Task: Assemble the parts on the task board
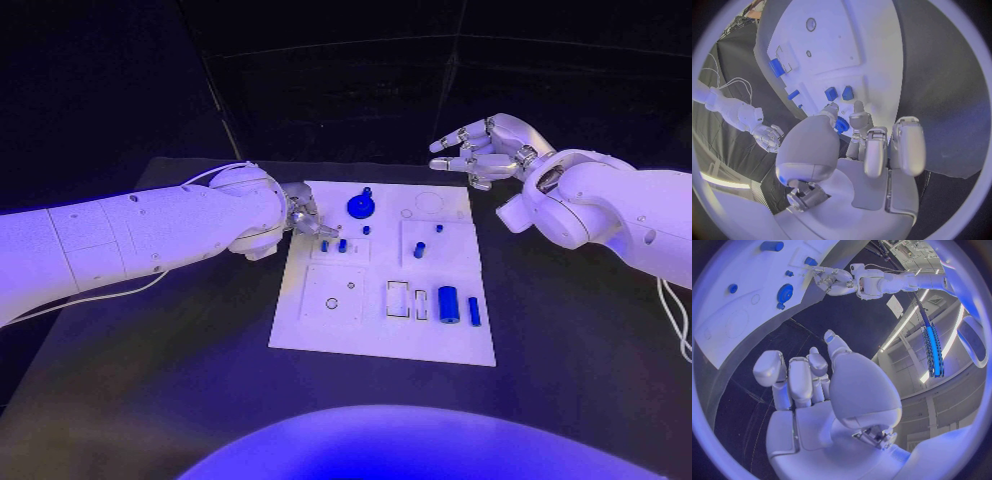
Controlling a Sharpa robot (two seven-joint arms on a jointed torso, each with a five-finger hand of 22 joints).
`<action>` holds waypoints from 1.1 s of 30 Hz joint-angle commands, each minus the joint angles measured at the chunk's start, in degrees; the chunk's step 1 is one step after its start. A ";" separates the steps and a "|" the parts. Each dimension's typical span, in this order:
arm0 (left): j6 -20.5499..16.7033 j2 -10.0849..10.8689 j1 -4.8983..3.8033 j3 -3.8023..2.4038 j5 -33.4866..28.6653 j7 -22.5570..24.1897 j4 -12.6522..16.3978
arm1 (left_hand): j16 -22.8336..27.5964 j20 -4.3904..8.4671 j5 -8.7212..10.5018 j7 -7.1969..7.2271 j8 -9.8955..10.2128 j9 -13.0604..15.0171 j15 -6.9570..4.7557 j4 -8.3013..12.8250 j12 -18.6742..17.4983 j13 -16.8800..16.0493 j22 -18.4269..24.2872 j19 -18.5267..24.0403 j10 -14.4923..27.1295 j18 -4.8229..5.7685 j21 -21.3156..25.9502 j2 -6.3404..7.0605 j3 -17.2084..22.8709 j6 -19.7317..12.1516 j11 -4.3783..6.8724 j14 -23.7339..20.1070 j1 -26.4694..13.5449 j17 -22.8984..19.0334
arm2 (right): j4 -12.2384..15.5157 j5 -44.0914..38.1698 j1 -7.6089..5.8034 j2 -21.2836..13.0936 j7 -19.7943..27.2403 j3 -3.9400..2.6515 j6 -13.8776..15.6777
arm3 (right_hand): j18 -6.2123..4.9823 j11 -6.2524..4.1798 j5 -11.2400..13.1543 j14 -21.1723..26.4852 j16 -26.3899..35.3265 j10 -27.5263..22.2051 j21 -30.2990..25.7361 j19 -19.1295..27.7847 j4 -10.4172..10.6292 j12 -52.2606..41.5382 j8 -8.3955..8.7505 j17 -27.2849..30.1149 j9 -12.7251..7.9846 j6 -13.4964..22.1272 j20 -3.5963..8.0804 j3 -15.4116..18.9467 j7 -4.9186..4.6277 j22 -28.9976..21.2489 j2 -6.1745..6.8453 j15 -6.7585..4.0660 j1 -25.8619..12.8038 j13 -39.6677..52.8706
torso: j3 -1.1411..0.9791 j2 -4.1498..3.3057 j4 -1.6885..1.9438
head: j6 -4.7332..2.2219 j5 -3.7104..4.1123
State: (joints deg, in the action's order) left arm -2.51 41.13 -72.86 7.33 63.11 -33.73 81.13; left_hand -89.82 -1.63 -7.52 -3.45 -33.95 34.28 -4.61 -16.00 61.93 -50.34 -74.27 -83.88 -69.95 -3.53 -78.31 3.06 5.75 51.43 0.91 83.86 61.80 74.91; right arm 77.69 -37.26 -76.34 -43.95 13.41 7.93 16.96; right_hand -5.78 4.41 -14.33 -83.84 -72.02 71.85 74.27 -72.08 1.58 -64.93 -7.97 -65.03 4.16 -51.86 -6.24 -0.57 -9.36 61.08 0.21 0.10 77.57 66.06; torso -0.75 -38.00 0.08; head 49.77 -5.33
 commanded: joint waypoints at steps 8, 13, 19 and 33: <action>-11.65 -1.22 -0.83 -0.56 -5.79 19.78 -0.97 | 22.34 -3.26 -0.32 -4.66 6.22 -5.52 4.04 3.58 -16.94 16.02 36.88 17.32 17.81 -6.67 34.33 -0.87 1.52 -8.23 -4.49 -6.79 13.05 -8.81 | -0.14 0.18 -0.09 0.02 0.55 -0.04 -0.11 | -0.40 -0.20 0.06 -0.78 0.23 -0.28 -0.27 0.39 0.10 0.31 -0.31 0.05 -0.02 0.34 0.20 0.32 0.03 -0.06 -0.21 -0.37 -0.12 -0.03 | -0.05 -0.04 -0.04 | -0.40 0.42; -15.20 -3.99 -0.56 -0.15 -3.01 30.51 -3.51 | 41.61 -4.80 -0.30 -6.21 11.84 -11.98 5.60 6.96 -28.90 26.29 41.29 19.98 18.70 -7.11 41.23 1.53 6.55 -5.19 -5.97 -17.83 21.89 -26.87 | -0.14 0.18 -0.09 0.13 0.57 -0.03 -0.13 | -0.40 -0.20 0.06 -0.78 0.23 -0.28 -0.27 0.39 0.10 0.31 -0.31 0.05 -0.02 0.34 0.20 0.32 0.03 -0.06 -0.21 -0.37 -0.12 -0.03 | -0.03 -0.11 -0.19 | -0.69 0.72; -15.27 -6.86 0.03 0.61 5.14 35.03 -6.92 | 35.22 -4.60 -0.17 -5.43 19.51 -18.89 5.17 8.31 -39.61 36.22 42.45 13.80 16.50 -7.04 41.43 5.58 7.75 -2.50 -6.25 -8.81 22.88 -23.95 | -0.10 0.18 -0.09 0.29 0.56 -0.03 -0.20 | -0.40 -0.20 0.06 -0.78 0.23 -0.28 -0.27 0.39 0.10 0.31 -0.31 0.05 -0.02 0.34 0.20 0.32 0.03 -0.06 -0.21 -0.37 -0.12 -0.03 | -0.02 -0.18 -0.32 | -0.91 0.85; -8.22 -10.40 1.07 1.63 16.10 31.11 -11.51 | 17.74 -3.34 -0.14 -4.32 23.79 -22.94 3.91 9.70 -44.30 41.90 28.32 3.22 18.11 -4.76 26.79 5.54 4.47 0.15 -5.80 1.14 22.20 -9.59 | 0.00 0.18 -0.10 0.59 0.54 -0.04 -0.26 | -0.39 -0.20 0.02 -0.81 0.22 -0.29 -0.30 0.34 0.16 0.31 -0.33 -0.03 -0.03 0.39 0.20 0.40 0.04 -0.05 -0.26 -0.36 -0.18 -0.04 | -0.07 -0.23 -0.37 | -0.99 1.05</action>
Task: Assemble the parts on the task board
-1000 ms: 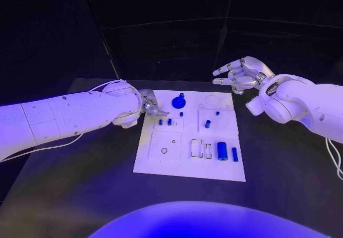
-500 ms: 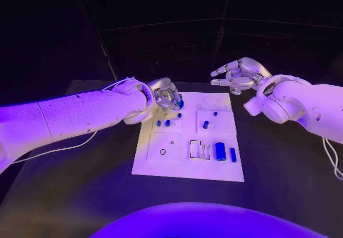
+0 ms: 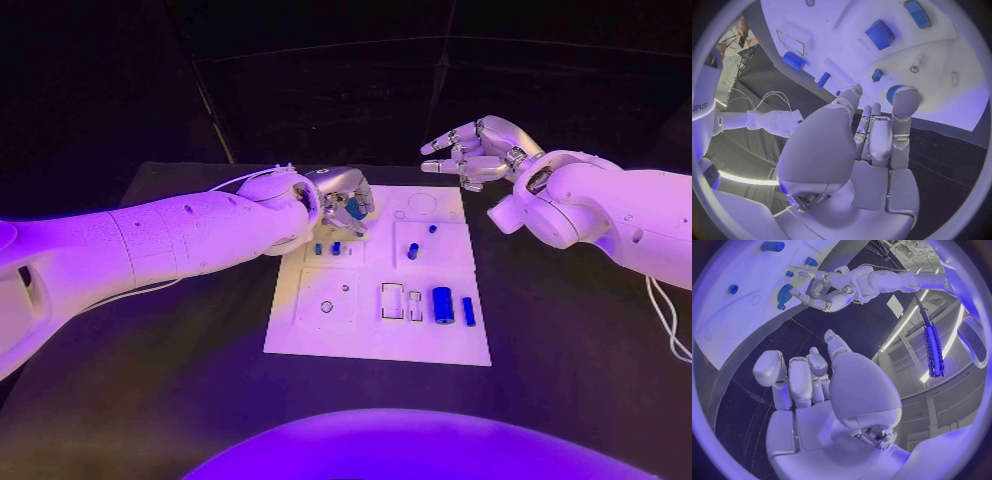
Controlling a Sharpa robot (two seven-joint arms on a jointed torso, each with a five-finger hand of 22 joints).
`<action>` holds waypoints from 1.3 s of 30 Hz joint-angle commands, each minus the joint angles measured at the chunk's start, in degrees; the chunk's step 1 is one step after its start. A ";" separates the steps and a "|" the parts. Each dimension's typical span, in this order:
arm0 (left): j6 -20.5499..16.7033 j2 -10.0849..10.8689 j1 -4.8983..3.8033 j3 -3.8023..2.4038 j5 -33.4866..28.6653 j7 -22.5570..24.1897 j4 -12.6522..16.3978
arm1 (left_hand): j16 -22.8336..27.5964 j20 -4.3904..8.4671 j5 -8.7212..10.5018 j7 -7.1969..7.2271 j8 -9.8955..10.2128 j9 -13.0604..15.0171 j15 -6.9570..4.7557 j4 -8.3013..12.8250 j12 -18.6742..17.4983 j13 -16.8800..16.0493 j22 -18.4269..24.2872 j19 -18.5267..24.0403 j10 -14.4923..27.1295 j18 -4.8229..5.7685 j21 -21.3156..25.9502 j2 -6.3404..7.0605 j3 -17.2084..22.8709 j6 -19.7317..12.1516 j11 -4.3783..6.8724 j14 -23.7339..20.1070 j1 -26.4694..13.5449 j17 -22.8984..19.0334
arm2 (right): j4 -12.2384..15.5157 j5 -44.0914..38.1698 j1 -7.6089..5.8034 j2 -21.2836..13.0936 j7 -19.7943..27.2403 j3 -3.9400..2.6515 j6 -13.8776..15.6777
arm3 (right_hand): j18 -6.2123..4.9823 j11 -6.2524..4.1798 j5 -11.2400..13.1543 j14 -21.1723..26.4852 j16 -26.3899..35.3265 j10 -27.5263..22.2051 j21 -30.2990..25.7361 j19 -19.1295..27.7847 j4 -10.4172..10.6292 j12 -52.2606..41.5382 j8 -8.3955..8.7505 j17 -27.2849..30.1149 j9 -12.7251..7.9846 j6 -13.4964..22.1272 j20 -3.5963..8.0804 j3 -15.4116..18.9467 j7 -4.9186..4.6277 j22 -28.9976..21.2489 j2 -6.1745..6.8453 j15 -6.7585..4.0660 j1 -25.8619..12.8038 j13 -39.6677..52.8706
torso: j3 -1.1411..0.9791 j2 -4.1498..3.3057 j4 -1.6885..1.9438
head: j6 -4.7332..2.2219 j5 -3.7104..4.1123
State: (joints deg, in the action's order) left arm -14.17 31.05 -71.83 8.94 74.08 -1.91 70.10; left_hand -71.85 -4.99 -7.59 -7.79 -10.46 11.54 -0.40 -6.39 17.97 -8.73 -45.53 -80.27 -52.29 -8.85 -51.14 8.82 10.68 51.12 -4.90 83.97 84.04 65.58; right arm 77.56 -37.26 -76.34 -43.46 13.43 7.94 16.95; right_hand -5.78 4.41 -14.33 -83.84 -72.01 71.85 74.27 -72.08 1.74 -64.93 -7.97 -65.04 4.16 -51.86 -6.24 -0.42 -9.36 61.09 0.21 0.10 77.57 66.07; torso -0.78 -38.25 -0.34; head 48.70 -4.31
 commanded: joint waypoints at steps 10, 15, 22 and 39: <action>6.79 -1.72 0.41 0.11 7.55 -2.35 -2.44 | 0.36 0.29 -0.16 0.40 0.84 -1.13 -0.39 0.49 -0.36 1.46 -2.87 -1.62 -2.22 1.04 -2.50 -1.29 -0.73 2.98 0.34 1.33 0.23 -2.37 | 0.06 0.18 -0.10 0.32 0.53 -0.04 -0.29 | -0.39 -0.20 0.02 -0.81 0.22 -0.29 -0.30 0.34 0.00 0.31 -0.33 -0.03 -0.03 0.40 0.20 0.25 0.04 -0.06 -0.26 -0.36 -0.18 -0.05 | -0.03 0.01 0.04 | 0.10 0.22; 7.55 -2.03 0.48 0.12 7.81 -2.50 -2.81 | 0.49 0.30 -0.17 0.56 1.07 -1.51 -0.41 0.57 -0.56 1.91 -3.68 -1.88 -3.60 1.18 -3.14 -1.58 -0.50 4.05 0.43 1.35 0.26 -3.12 | 0.04 0.18 -0.10 0.38 0.53 -0.04 -0.29 | -0.39 -0.20 0.02 -0.81 0.22 -0.29 -0.30 0.34 0.00 0.31 -0.33 -0.03 -0.03 0.40 0.20 0.25 0.04 -0.06 -0.26 -0.36 -0.18 -0.05 | -0.04 0.02 0.08 | 0.17 0.21; 7.55 -2.38 0.53 0.11 7.97 -2.51 -3.38 | 0.30 0.35 -0.24 0.76 1.28 -1.93 -0.46 0.66 -1.06 2.54 -4.93 -2.19 -5.49 1.39 -4.15 -2.31 0.49 5.56 0.51 1.40 0.58 -3.59 | 0.03 0.18 -0.10 0.46 0.51 -0.04 -0.32 | -0.39 -0.20 0.02 -0.81 0.22 -0.29 -0.30 0.34 0.00 0.31 -0.33 -0.03 -0.03 0.40 0.20 0.25 0.04 -0.06 -0.26 -0.36 -0.18 -0.05 | -0.05 0.02 0.11 | 0.28 0.26; 8.93 -3.34 0.62 0.10 8.03 -2.33 -4.35 | -0.16 0.60 -0.22 0.98 2.06 -2.79 -0.76 0.36 -3.02 3.86 -7.25 -2.59 -8.81 1.72 -5.99 -2.92 3.23 7.89 0.95 1.38 0.37 -4.40 | 0.00 0.18 -0.10 0.67 0.47 -0.04 -0.41 | -0.38 -0.21 -0.03 -0.84 0.20 -0.17 -0.30 0.29 0.00 0.15 -0.38 -0.11 -0.03 0.37 0.20 0.27 0.05 -0.02 -0.33 -0.37 -0.15 0.08 | -0.05 -0.01 0.10 | 0.63 0.36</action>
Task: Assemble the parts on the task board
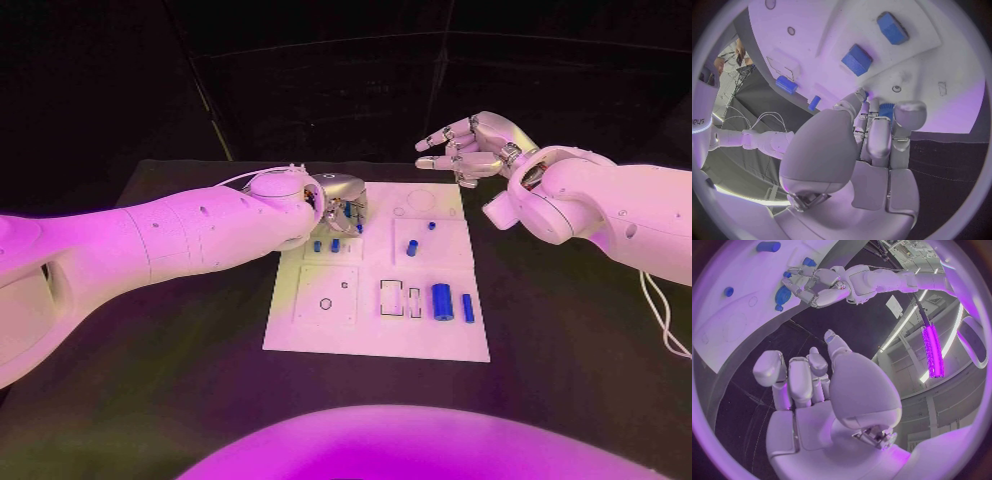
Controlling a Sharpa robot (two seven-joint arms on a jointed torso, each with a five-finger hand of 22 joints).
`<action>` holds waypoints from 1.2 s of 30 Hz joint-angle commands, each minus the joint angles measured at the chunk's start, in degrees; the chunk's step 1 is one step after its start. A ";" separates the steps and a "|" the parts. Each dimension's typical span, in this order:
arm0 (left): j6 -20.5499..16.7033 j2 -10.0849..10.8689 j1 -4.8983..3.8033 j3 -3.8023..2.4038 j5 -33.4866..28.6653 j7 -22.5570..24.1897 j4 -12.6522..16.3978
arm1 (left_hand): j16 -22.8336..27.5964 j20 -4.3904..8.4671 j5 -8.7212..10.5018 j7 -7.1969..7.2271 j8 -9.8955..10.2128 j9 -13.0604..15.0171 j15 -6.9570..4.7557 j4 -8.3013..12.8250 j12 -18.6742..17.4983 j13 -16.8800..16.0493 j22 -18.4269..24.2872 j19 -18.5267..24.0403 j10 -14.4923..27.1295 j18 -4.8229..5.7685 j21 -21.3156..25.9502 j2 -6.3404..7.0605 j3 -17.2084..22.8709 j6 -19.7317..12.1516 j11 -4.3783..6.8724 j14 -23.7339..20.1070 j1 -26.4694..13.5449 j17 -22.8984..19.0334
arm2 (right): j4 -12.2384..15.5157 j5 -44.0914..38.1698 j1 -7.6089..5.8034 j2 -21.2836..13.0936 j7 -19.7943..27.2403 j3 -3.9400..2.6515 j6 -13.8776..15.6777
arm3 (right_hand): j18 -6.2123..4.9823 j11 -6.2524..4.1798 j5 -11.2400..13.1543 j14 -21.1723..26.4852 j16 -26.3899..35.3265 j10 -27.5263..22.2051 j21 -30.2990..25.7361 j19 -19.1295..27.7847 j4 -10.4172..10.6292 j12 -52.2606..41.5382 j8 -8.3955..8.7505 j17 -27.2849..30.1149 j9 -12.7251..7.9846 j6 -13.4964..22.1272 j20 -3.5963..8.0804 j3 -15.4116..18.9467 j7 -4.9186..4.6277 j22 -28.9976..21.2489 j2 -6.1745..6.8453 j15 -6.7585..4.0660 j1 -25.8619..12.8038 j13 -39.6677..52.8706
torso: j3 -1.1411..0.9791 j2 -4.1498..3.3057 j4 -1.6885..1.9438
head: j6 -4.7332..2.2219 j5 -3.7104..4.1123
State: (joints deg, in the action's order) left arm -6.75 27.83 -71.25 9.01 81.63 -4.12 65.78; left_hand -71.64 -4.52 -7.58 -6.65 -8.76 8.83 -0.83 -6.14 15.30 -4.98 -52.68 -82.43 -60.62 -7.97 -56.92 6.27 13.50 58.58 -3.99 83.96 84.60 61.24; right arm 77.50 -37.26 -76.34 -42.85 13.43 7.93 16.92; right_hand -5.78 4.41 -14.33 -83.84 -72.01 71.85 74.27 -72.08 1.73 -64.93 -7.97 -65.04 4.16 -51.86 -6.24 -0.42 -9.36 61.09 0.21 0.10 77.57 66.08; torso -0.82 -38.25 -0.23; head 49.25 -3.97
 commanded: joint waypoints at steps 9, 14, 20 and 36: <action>2.00 -0.34 0.09 0.05 0.47 -0.28 -0.01 | -0.36 0.11 -0.20 -0.09 1.94 -0.96 -0.13 0.27 -2.15 0.86 -1.60 -0.57 -0.47 1.13 -1.41 0.74 1.19 -0.57 -0.25 1.24 -0.58 -0.82 | 0.08 0.18 -0.10 0.07 0.46 -0.04 -0.41 | -0.37 -0.21 -0.03 -0.84 0.19 -0.16 -0.30 0.28 0.00 0.13 -0.38 -0.11 -0.03 0.37 0.21 0.28 0.05 -0.03 -0.34 -0.37 -0.14 0.08 | -0.01 0.03 0.01 | 0.14 0.08; 2.47 -0.41 0.10 0.05 0.46 -0.83 -0.25 | -0.38 -0.07 -0.17 0.06 3.16 -1.60 0.07 0.35 -3.25 1.13 -1.78 -0.48 -0.20 1.17 -1.47 1.21 1.58 -1.57 -0.53 1.15 -0.88 -1.25 | 0.08 0.18 -0.10 0.08 0.46 -0.04 -0.44 | -0.37 -0.21 -0.03 -0.84 0.19 -0.16 -0.30 0.28 0.00 0.13 -0.38 -0.11 -0.03 0.37 0.21 0.28 0.05 -0.03 -0.34 -0.37 -0.14 0.08 | -0.01 0.05 0.02 | 0.16 0.10; 3.24 -0.54 0.11 0.05 0.46 -1.34 -0.31 | -0.44 -0.13 -0.18 0.05 3.21 -1.69 0.09 0.35 -3.52 1.13 -1.96 -0.47 -0.36 1.19 -1.59 1.04 1.88 -1.19 -0.55 1.13 -0.93 -1.34 | 0.07 0.18 -0.10 0.11 0.45 -0.04 -0.50 | -0.37 -0.22 -0.04 -0.85 0.19 -0.12 -0.29 0.25 -0.01 0.09 -0.42 -0.14 -0.02 0.34 0.21 0.29 0.06 0.01 -0.36 -0.38 -0.12 0.12 | -0.01 0.02 -0.02 | 0.15 0.20; 1.74 -0.79 0.12 0.05 0.46 -1.61 -0.25 | -1.48 0.71 -0.20 -0.01 1.90 -1.35 -1.05 2.15 -4.02 0.44 -4.89 -0.67 -6.95 1.51 -3.92 -1.25 6.91 4.98 0.98 1.18 0.42 -1.36 | 0.15 0.18 -0.11 0.11 0.46 -0.05 -0.50 | -0.37 -0.23 -0.04 -0.86 0.19 -0.07 -0.30 0.24 -0.01 0.03 -0.45 -0.16 -0.01 0.31 0.21 0.30 0.07 0.00 -0.38 -0.38 -0.10 0.16 | 0.01 0.06 0.06 | 0.22 0.46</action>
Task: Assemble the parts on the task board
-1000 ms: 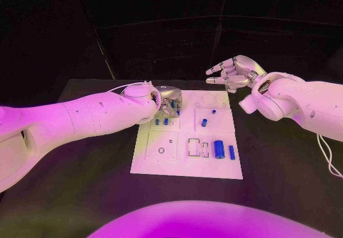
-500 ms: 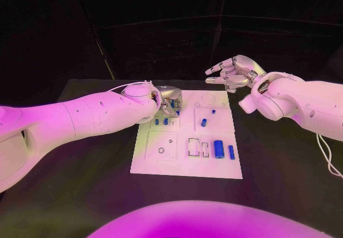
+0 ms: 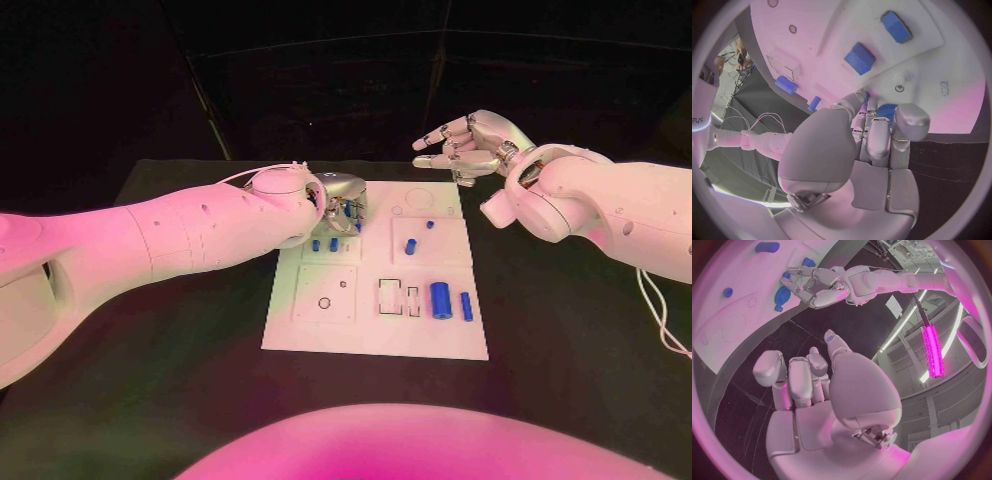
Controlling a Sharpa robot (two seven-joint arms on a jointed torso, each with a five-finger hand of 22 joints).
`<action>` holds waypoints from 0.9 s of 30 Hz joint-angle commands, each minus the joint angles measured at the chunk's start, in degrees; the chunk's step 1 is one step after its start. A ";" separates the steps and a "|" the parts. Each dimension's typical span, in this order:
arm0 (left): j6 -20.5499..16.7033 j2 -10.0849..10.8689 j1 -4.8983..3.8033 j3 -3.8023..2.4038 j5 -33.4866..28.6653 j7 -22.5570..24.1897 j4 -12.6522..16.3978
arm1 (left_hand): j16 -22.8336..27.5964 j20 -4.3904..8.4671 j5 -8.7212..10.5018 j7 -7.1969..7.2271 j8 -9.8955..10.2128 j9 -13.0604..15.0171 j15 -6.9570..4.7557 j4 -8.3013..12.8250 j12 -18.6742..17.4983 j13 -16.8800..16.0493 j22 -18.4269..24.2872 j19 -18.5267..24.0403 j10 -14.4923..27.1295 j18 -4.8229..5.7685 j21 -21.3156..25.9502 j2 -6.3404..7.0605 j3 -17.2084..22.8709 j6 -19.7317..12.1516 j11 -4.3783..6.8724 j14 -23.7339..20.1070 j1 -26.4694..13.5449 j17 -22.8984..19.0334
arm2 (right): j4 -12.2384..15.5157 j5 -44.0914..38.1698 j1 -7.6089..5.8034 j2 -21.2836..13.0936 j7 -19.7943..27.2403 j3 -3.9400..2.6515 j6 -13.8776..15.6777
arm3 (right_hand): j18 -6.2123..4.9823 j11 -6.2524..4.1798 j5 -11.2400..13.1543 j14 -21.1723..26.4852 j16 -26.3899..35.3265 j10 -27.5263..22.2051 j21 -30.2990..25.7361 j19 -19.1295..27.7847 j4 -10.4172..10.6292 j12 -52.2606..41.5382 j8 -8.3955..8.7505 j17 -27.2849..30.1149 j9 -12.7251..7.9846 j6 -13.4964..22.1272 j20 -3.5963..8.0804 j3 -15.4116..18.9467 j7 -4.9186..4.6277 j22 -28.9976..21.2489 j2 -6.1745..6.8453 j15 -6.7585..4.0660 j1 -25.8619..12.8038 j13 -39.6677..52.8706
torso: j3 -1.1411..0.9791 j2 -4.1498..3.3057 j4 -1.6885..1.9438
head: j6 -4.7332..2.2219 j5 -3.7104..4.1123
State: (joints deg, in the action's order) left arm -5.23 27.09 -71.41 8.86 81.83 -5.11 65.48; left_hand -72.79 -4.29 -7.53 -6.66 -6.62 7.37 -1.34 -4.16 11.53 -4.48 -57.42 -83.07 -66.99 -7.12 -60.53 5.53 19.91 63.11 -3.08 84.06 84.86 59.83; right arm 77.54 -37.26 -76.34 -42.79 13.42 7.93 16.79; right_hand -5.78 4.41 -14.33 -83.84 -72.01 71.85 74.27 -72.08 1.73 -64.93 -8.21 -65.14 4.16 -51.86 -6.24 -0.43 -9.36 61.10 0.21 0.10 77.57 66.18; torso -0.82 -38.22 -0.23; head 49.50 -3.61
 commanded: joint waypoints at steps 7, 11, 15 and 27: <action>-3.00 0.47 0.37 0.17 -0.38 0.22 0.63 | -0.54 0.50 -0.22 -0.32 0.20 -0.05 -0.40 1.04 -1.22 -0.01 -0.84 -0.06 -0.82 0.79 -0.83 -0.12 1.67 0.57 -0.17 1.07 0.06 -0.03 | 0.09 0.18 -0.10 0.02 0.52 -0.04 -0.37 | -0.36 -0.23 -0.04 -0.86 0.19 -0.07 -0.30 0.24 -0.01 0.03 -0.21 -0.06 -0.01 0.31 0.21 0.31 0.07 0.00 -0.38 -0.38 -0.10 0.06 | 0.07 0.03 0.08 | -0.21 0.09; -4.58 1.43 0.39 0.08 -1.51 0.46 1.88 | -0.61 0.39 -0.20 -0.56 0.54 -0.18 -0.21 1.46 -1.96 0.07 -1.07 -0.02 -0.72 0.84 -0.99 0.32 2.31 0.55 -0.40 1.03 -0.28 -0.20 | 0.09 0.18 -0.10 -0.08 0.52 -0.04 -0.34 | -0.36 -0.23 -0.04 -0.86 0.19 -0.07 -0.30 0.24 -0.01 0.03 -0.21 -0.06 -0.01 0.31 0.21 0.31 0.07 0.00 -0.38 -0.38 -0.10 0.06 | 0.03 0.06 0.12 | -0.37 0.14; -6.48 2.61 0.39 -0.61 -2.04 0.93 3.26 | -0.69 0.34 -0.19 -0.67 0.63 -0.22 -0.16 1.63 -2.18 0.06 -1.27 -0.03 -0.83 0.88 -1.14 0.49 2.57 0.63 -0.48 1.03 -0.42 -0.18 | 0.03 0.18 -0.10 -0.13 0.53 -0.04 -0.35 | -0.36 -0.23 -0.04 -0.86 0.19 -0.07 -0.30 0.24 -0.01 0.03 -0.21 -0.06 -0.01 0.31 0.21 0.31 0.07 0.00 -0.38 -0.38 -0.10 0.06 | 0.02 0.09 0.13 | -0.62 0.19; -10.11 7.37 0.42 -2.42 -4.21 2.28 7.17 | -0.81 0.29 -0.18 -0.77 0.69 -0.24 -0.11 1.82 -2.39 0.03 -1.42 -0.03 -1.05 0.89 -1.25 0.69 2.84 0.82 -0.54 1.05 -0.61 -0.12 | -0.26 0.18 -0.09 -0.13 0.61 -0.04 -0.45 | -0.36 -0.23 -0.04 -0.86 0.19 -0.07 -0.30 0.24 -0.01 0.03 -0.21 -0.06 -0.01 0.31 0.21 0.31 0.07 0.00 -0.38 -0.38 -0.10 0.06 | 0.03 0.05 0.30 | -1.13 0.04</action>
State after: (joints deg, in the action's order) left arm -12.62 34.17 -70.94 6.53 79.12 -4.02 72.22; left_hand -73.22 -4.29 -7.52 -7.08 -6.22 7.21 -1.54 -2.36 9.53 -4.46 -58.79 -83.07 -67.98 -7.12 -61.53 5.94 22.49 63.71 -3.37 83.85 84.47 59.68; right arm 77.27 -37.26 -76.34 -42.93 13.45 7.93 16.75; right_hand -5.78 4.41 -14.33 -83.84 -72.01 71.85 74.27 -72.08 1.73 -64.93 -8.21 -65.13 4.16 -51.86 -6.24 -0.43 -9.36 61.10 0.21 0.10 77.57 66.18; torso -0.80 -38.14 -0.01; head 48.42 -3.54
